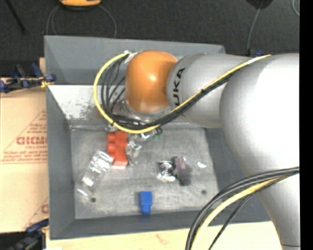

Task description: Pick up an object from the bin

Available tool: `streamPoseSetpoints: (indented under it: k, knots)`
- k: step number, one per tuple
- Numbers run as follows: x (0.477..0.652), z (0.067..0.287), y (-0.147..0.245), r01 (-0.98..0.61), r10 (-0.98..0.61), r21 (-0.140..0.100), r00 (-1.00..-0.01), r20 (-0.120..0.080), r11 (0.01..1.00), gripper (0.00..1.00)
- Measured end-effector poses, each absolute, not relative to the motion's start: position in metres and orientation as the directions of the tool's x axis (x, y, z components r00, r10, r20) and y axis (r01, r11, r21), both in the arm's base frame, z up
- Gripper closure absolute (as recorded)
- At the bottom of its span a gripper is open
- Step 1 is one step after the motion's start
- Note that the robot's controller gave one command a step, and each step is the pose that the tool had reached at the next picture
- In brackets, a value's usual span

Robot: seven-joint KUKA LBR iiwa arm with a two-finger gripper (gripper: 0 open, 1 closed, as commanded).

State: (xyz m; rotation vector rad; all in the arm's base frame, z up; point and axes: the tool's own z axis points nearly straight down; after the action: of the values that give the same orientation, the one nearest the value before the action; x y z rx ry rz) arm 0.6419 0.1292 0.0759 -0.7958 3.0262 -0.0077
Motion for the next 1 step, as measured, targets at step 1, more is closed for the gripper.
streamPoseSetpoints:
  k: [1]
  knots:
    - [0.6435, 0.0778, 0.1306, -0.487, -0.487, -0.006, -0.873, -0.02, 0.873, 1.0]
